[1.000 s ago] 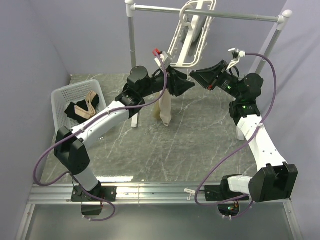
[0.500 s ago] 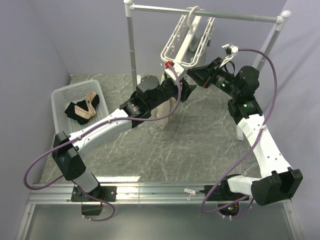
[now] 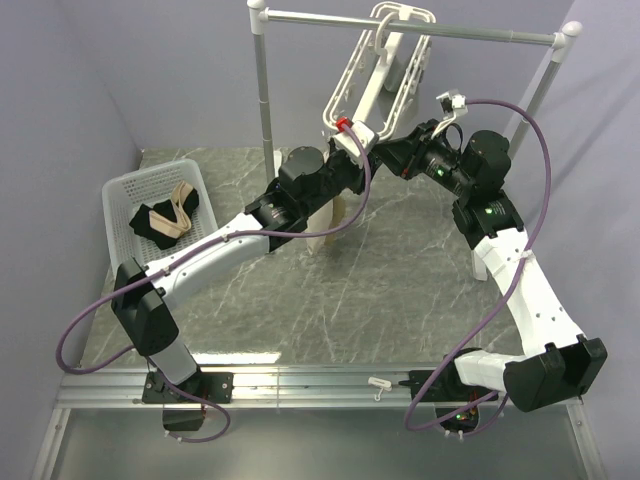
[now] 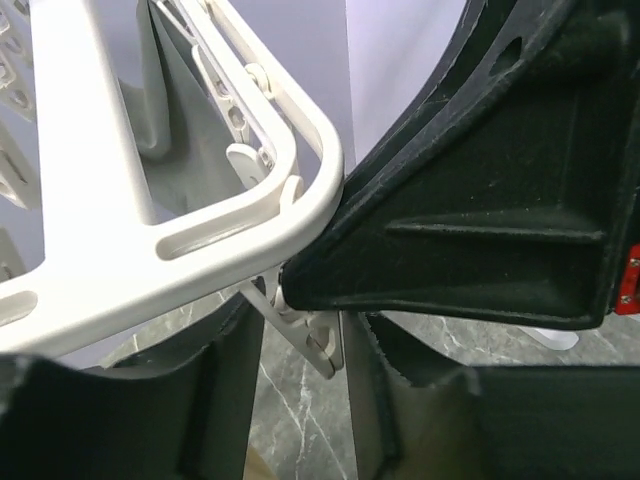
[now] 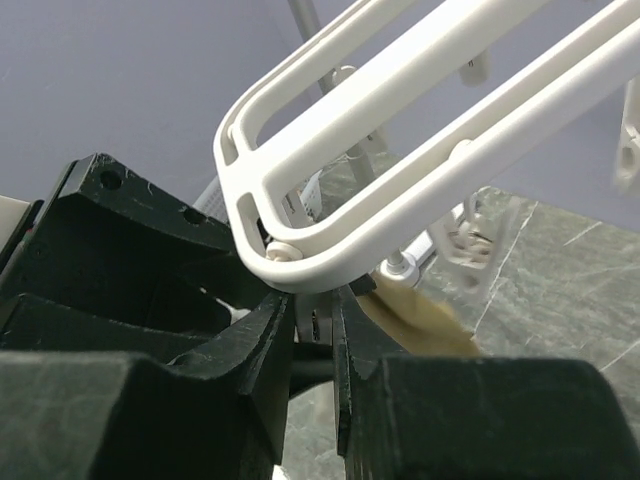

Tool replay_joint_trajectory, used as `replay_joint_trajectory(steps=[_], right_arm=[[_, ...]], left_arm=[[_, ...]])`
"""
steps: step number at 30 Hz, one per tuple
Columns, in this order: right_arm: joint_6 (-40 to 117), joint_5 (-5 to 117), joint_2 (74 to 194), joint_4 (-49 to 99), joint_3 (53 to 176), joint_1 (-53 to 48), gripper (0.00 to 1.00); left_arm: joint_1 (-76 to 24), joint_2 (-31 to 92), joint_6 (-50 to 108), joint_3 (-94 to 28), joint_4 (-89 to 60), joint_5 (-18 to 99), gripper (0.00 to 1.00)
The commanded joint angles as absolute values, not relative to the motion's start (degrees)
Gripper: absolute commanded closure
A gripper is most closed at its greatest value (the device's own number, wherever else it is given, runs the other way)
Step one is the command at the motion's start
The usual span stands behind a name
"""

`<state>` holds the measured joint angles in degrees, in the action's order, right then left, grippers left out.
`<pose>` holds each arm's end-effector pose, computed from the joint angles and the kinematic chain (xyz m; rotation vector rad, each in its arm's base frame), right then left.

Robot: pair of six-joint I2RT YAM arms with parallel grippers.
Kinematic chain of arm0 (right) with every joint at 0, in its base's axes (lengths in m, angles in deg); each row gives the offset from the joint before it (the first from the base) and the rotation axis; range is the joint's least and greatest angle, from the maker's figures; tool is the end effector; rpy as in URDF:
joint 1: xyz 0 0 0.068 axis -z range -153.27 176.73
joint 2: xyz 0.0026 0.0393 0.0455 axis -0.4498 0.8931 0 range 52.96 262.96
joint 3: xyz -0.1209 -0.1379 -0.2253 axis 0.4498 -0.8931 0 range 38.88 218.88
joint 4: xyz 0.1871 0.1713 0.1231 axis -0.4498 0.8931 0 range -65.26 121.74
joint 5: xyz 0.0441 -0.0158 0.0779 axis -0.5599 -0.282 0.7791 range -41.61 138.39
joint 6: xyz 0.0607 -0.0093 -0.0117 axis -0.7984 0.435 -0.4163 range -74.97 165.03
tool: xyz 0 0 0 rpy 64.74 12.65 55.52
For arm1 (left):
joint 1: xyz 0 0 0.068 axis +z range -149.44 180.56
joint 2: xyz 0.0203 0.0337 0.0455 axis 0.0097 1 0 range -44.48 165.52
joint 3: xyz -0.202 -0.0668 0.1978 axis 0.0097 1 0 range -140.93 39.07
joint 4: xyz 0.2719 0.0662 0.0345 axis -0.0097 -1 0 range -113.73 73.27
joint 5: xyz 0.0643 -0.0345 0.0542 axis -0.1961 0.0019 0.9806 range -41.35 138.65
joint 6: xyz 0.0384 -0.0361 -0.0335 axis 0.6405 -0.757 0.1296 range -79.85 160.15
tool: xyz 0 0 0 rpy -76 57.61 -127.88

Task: Clip the underwear to the hanger

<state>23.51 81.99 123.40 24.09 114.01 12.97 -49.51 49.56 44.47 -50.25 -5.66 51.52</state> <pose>0.2847 0.0969 0.4716 -0.3907 1.5149 0.9215 0.2789 -0.3293 0.4462 0.6436 1.3437 -0.6125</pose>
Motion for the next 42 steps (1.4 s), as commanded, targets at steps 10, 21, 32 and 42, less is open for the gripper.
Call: replay_joint_trajectory(steps=[10,21,32,42], right_arm=[[23.2,84.9,122.0,23.8,117.6,14.0,0.60],[9.3,102.5,124.6,4.7,114.0,21.8,0.56],[6.3,106.7,127.0,-0.1,113.0,22.2,0.53],[7.0,107.3,126.3,-2.3,110.2,22.1,0.64]], left_arm=[[-48.6,50.1,42.3,-53.7,-6.3,46.9,0.96],[-42.6,49.4,27.5,-52.6,-3.1,29.8,1.00],[-41.2,49.6,22.6,-51.5,0.5,22.8,1.00],[-40.5,50.4,19.1,-51.6,1.8,19.6,0.99]])
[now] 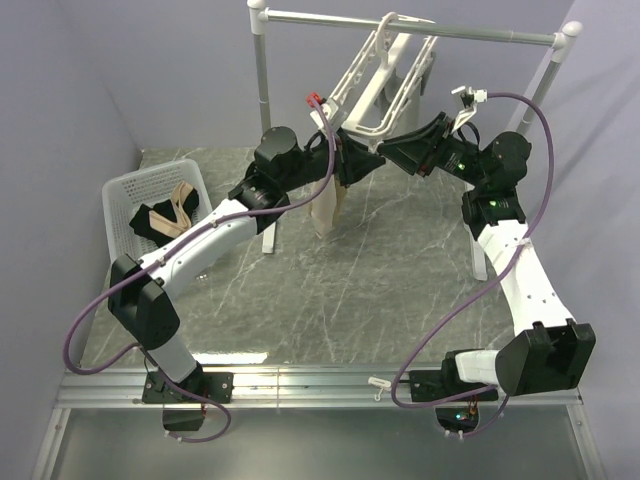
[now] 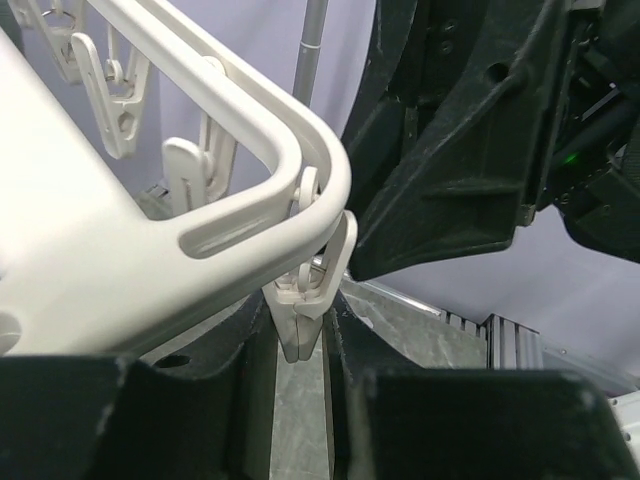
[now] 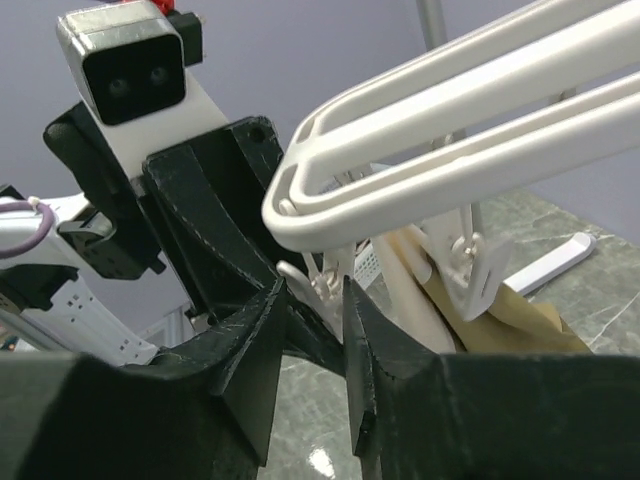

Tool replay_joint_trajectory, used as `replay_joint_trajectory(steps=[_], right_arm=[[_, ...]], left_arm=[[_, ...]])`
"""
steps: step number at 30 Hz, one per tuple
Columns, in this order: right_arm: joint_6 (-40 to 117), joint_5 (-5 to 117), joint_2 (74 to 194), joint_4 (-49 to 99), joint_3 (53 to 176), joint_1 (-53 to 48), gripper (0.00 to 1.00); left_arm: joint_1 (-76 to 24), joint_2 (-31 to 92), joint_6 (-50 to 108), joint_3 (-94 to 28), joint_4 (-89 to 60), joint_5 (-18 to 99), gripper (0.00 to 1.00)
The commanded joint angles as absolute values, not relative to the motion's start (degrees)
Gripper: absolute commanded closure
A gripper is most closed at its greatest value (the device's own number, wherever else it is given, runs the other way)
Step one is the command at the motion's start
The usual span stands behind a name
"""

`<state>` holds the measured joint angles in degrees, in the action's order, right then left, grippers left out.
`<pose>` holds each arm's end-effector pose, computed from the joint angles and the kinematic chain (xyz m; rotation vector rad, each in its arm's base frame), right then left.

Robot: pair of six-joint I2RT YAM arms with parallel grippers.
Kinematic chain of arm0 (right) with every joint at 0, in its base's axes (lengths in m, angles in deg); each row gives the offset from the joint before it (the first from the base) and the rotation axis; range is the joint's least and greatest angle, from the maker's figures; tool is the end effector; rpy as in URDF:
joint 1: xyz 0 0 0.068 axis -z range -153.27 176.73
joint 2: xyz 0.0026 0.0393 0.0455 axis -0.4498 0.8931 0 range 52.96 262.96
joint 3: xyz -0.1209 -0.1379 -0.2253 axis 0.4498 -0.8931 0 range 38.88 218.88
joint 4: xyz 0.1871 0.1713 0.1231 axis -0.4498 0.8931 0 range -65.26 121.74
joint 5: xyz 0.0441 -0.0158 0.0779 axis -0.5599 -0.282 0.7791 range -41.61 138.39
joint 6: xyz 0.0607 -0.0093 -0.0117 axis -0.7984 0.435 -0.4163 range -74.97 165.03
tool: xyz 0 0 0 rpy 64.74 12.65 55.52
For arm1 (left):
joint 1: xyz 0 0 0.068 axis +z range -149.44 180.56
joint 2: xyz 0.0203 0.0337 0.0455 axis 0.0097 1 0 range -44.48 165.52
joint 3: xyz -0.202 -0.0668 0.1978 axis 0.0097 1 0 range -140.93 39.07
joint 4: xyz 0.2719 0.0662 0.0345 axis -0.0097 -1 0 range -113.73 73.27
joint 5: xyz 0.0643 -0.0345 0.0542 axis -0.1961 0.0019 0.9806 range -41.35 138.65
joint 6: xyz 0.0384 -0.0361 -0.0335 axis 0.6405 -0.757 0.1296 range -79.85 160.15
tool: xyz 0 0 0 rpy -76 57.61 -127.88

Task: Clip the underwear to the hanger

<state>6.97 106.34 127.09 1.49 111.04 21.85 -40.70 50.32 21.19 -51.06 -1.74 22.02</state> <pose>0.2994 0.0661 0.4718 -0.5683 1.3775 1.2168 0.3086 -0.2989 0.4536 0.6896 1.3543 -1.1783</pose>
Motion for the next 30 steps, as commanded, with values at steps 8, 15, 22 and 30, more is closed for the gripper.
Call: replay_joint_trajectory(steps=[8,15,22,30], right_arm=[[5.9,107.5,126.4,-3.4,110.2,22.2,0.77],[5.6,107.6,126.3,-3.8,110.2,22.2,0.70],[5.8,107.4,126.4,-3.4,110.2,22.2,1.00],[6.7,106.7,126.5,-1.2,111.0,22.0,1.00]], left_arm=[[-40.3,52.0,18.5,-53.7,-0.1,18.6,0.95],[-40.3,52.7,18.0,-54.5,-0.6,17.4,0.95],[-40.4,51.7,19.4,-54.2,-1.6,22.1,0.63],[-41.3,49.5,25.2,-53.2,-3.5,30.1,0.53]])
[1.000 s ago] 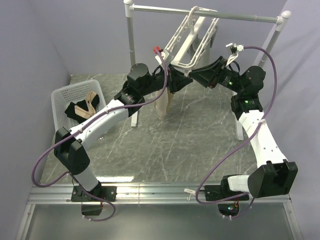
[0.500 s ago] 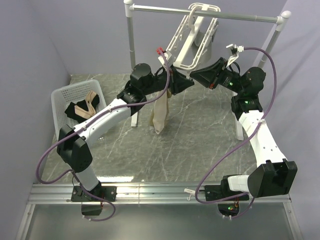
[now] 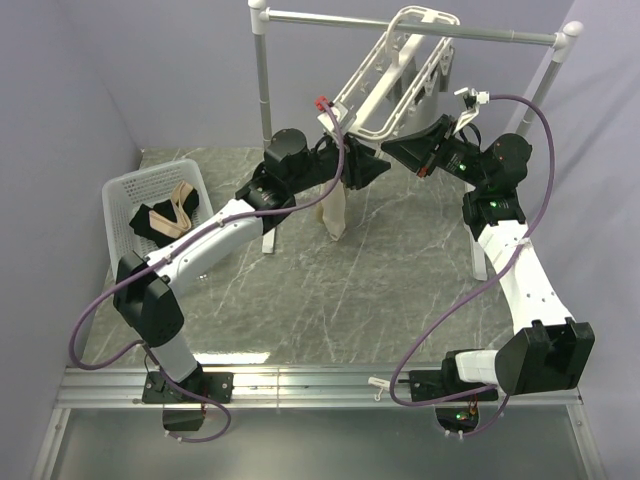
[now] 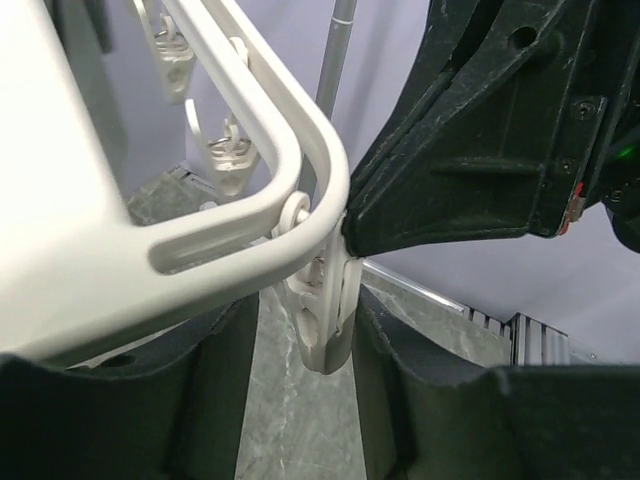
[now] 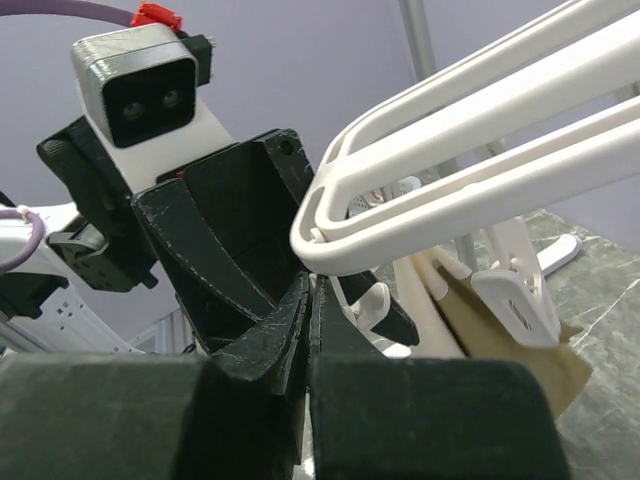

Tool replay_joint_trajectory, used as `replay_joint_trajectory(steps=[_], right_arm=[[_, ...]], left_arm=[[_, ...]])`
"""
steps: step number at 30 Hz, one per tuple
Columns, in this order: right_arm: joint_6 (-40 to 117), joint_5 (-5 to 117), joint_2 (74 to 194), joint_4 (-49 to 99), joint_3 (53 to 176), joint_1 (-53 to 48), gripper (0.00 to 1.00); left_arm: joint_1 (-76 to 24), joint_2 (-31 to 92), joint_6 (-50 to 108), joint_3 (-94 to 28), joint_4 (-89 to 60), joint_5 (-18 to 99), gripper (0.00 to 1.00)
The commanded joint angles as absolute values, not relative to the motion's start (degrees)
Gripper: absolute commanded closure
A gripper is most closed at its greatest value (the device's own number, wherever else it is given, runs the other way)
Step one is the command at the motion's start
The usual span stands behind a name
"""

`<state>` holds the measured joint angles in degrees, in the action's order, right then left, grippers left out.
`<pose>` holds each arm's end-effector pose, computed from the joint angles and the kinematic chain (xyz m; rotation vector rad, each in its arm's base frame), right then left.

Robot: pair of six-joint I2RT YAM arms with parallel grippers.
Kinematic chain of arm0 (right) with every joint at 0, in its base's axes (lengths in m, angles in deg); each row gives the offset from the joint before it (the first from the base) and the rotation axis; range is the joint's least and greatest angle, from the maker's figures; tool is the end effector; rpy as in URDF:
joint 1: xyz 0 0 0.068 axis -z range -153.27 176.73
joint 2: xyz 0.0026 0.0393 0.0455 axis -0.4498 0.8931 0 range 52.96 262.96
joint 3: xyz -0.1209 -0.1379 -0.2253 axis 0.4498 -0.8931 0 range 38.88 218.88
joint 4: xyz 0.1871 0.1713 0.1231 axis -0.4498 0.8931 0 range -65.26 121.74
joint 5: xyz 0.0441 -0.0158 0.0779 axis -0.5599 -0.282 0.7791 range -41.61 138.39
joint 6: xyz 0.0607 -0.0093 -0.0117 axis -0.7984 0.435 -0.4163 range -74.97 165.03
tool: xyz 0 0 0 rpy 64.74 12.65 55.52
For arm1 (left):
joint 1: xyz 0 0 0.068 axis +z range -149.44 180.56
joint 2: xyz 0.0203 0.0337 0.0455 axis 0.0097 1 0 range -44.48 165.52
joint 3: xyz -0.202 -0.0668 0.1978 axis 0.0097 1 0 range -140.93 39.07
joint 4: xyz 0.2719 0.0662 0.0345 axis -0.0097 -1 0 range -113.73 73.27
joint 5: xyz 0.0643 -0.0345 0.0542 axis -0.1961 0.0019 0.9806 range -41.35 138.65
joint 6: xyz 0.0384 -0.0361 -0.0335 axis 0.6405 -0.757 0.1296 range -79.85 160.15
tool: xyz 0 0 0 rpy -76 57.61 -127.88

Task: Clip the underwear to the hanger

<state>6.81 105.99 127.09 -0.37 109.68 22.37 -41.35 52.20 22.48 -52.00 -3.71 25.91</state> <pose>0.3011 0.0633 0.4663 -0.5581 1.3715 1.2053 0.3161 -0.3083 0.4426 0.6575 1.4092 -1.1219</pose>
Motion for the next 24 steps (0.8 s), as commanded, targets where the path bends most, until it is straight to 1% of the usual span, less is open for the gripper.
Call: replay_joint_trajectory(steps=[1,2,5,6,8,9,11,12,15,17,18,21,24], right_arm=[[7.1,106.8,126.5,-1.0,111.0,21.9,1.00],[7.4,106.8,126.5,-0.8,110.9,21.9,1.00],[7.5,107.2,126.5,-0.5,111.0,21.9,1.00],[7.5,107.1,126.5,-0.2,111.1,21.9,1.00],[7.7,107.1,126.6,0.0,111.4,21.8,1.00],[7.7,107.2,126.7,0.5,111.5,21.9,0.98],[8.0,106.9,126.6,1.4,111.8,22.0,0.94],[8.2,106.2,126.5,2.8,111.9,22.0,0.83],[9.3,103.8,125.8,7.4,112.4,22.2,0.58],[10.3,102.1,125.0,9.5,112.4,22.4,0.49],[10.4,101.5,124.8,10.7,112.4,22.7,0.42],[8.9,100.1,124.1,11.3,111.8,23.1,0.33],[7.6,99.4,124.5,11.5,111.9,23.1,0.32]], left_arm=[[-41.5,49.6,25.5,-53.4,-3.5,29.4,0.54],[-41.5,49.7,25.5,-53.3,-3.4,29.3,0.55],[-41.7,50.4,25.2,-53.8,-3.3,28.4,0.64],[-41.9,50.8,25.0,-54.4,-3.5,28.3,0.70],[-41.9,51.1,24.9,-54.7,-3.5,28.2,0.78],[-41.8,51.2,24.9,-54.8,-3.3,28.0,0.84],[-41.8,51.3,24.9,-54.8,-3.4,27.8,0.90],[-41.8,51.2,24.9,-54.6,-3.3,27.9,0.94],[-41.8,50.7,25.3,-53.7,-3.0,28.3,0.99],[-41.9,50.4,25.5,-53.2,-3.0,28.3,1.00],[-41.9,50.3,25.6,-53.0,-3.0,28.4,0.99],[-41.9,50.1,25.7,-52.7,-3.0,28.3,0.99],[-41.9,50.0,25.6,-52.5,-2.6,27.8,0.99]])
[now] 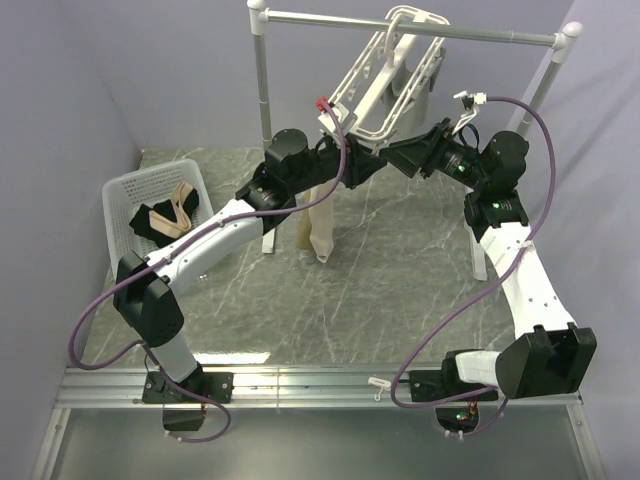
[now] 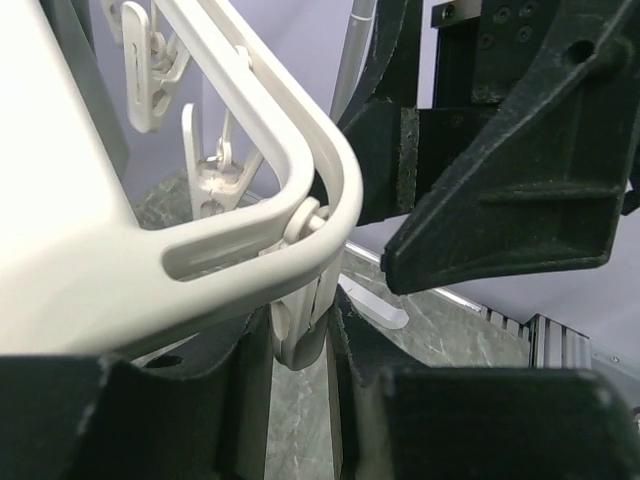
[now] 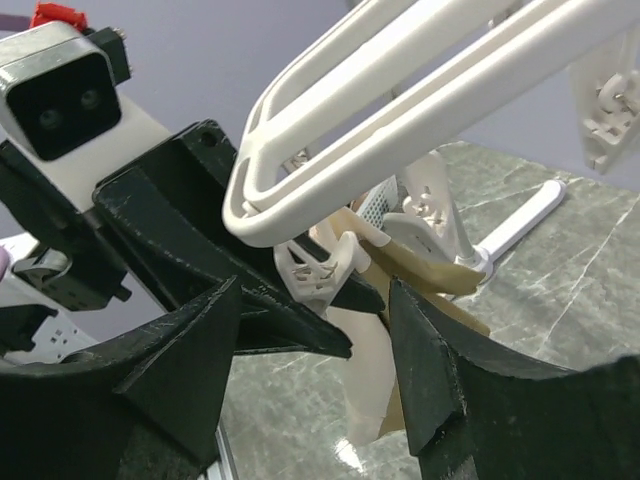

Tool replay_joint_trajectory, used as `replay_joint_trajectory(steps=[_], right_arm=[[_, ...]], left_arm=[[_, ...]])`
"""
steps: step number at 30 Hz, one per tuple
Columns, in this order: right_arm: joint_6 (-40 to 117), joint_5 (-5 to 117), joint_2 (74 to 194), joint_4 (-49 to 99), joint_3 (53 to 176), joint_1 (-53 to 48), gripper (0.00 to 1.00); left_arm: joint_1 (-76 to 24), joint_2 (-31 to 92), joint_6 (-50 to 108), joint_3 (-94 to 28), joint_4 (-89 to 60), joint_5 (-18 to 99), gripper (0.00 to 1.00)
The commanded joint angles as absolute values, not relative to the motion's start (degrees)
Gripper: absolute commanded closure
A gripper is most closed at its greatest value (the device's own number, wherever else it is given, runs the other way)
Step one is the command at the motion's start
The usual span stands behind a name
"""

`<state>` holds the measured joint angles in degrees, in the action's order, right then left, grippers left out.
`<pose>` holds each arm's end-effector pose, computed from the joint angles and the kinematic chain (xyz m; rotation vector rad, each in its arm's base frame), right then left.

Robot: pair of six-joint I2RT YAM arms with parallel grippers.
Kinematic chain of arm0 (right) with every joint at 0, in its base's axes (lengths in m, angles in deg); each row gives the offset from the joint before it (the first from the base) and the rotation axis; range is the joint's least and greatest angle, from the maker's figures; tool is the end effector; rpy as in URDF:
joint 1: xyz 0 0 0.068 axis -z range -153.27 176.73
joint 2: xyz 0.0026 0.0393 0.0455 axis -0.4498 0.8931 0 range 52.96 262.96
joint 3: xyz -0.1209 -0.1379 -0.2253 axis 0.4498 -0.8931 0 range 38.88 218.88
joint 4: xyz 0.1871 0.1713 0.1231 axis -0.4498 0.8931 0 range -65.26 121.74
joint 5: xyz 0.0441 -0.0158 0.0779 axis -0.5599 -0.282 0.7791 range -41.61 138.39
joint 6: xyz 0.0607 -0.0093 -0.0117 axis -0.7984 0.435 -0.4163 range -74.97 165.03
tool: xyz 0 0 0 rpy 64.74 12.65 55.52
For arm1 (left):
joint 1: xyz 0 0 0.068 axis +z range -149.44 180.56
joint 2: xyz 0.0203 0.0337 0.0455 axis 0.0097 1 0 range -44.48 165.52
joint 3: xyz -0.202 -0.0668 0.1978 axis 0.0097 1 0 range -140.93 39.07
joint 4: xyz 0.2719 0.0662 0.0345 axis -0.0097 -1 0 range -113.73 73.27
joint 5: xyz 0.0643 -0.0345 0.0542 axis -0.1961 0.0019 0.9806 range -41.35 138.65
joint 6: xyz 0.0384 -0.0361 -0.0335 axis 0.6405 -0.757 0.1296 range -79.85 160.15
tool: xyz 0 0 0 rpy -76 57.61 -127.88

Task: Clip the underwear to the hanger

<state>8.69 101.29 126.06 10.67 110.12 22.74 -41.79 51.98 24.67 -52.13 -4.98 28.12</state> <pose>0.3035 0.0593 0.4566 -0.4162 1.5017 1.1863 0.3146 -0.3092 0.4426 0.6567 1.4147 -1.0702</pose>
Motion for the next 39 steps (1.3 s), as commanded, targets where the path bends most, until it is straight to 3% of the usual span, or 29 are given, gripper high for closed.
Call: replay_joint_trajectory(steps=[1,19,27,36,39], right_arm=[[6.3,99.5,125.0,11.1,112.0,23.1,0.32],[-0.4,100.9,129.2,5.3,112.4,23.0,0.33],[-0.7,101.8,129.5,3.6,112.6,22.7,0.50],[2.1,101.5,130.0,7.2,114.1,21.9,0.49],[2.2,101.7,130.0,6.5,113.9,21.9,0.62]], left_arm=[[-41.9,50.1,25.5,-52.4,-2.5,27.6,0.99],[-42.5,49.3,28.2,-49.1,2.2,25.2,1.00],[-42.7,49.8,28.5,-49.7,1.6,25.0,0.99],[-43.1,49.8,29.0,-49.9,0.8,25.4,1.00],[-43.2,50.0,29.0,-50.1,0.7,25.4,0.99]])
